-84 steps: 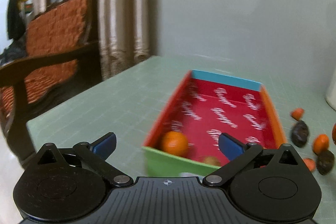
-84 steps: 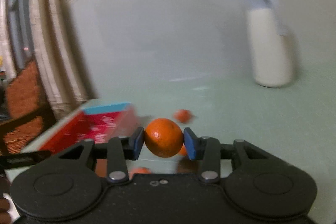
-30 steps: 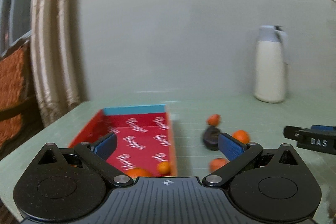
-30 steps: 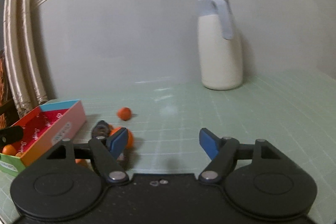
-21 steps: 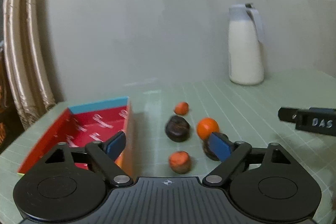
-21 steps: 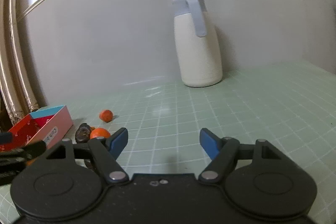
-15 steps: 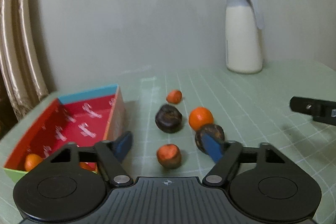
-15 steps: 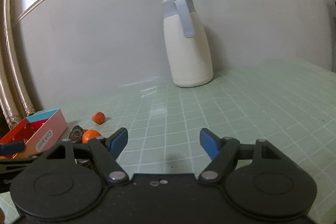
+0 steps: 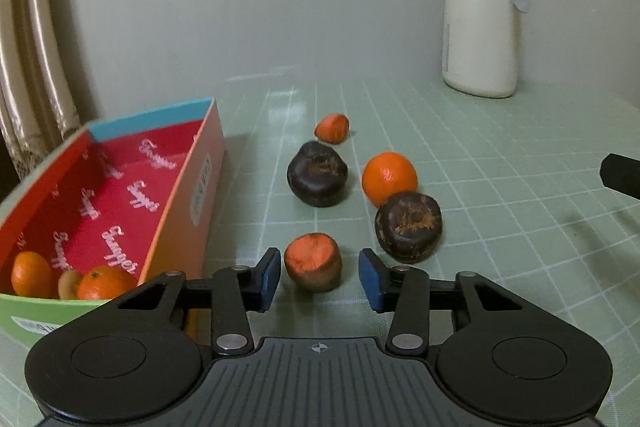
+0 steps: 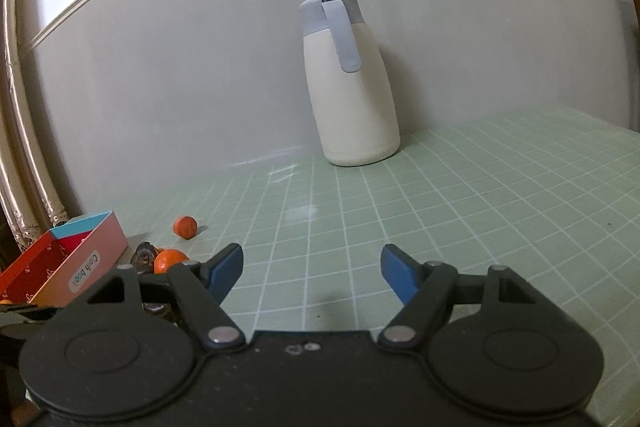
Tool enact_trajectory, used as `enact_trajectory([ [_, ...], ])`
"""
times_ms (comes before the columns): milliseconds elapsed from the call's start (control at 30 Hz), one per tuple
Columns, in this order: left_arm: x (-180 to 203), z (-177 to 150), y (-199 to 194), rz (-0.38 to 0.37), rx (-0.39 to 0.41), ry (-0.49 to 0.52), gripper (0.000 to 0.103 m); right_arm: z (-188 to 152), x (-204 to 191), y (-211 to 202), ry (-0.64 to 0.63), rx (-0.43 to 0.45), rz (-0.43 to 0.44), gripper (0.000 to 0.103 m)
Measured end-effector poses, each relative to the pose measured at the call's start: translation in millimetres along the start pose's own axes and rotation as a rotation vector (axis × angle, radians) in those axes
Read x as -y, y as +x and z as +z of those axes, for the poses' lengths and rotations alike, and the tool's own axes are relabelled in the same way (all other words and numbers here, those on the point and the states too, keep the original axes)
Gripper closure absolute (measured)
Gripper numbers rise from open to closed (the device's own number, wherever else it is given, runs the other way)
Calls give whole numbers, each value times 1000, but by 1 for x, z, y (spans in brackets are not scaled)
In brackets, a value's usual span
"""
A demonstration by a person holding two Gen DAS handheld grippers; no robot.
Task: Organize fruits
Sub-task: 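Reach the left gripper to the cut orange fruit piece and grasp it, then carry the cut fruit piece with the left gripper into the box and release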
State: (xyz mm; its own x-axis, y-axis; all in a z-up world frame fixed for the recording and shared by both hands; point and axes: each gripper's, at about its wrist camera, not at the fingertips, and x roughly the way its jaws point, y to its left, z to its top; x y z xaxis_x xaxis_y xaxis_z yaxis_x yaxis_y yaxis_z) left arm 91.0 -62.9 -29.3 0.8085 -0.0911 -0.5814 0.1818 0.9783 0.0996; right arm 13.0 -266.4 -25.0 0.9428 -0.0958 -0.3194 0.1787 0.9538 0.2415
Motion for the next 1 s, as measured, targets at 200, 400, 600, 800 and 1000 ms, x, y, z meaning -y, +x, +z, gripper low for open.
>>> enact_trajectory([
  [200,-2,0,2,-9,-8,-25,72,0,0,-1,2,-1,6,27],
  [400,-3,1,-7,-16,43,-24,72,0,-2,-1,1,-3,8,27],
  [600,-11,4,-28,32,155,-24,72,-1,-8,3,-5,-8,20,27],
  [800,-45,7,-38,138,210,-94,72,-4,-22,9,-20,-16,51,27],
  [1000,-87,9,-34,230,177,-170,72,-7,-41,16,-50,-24,89,27],
])
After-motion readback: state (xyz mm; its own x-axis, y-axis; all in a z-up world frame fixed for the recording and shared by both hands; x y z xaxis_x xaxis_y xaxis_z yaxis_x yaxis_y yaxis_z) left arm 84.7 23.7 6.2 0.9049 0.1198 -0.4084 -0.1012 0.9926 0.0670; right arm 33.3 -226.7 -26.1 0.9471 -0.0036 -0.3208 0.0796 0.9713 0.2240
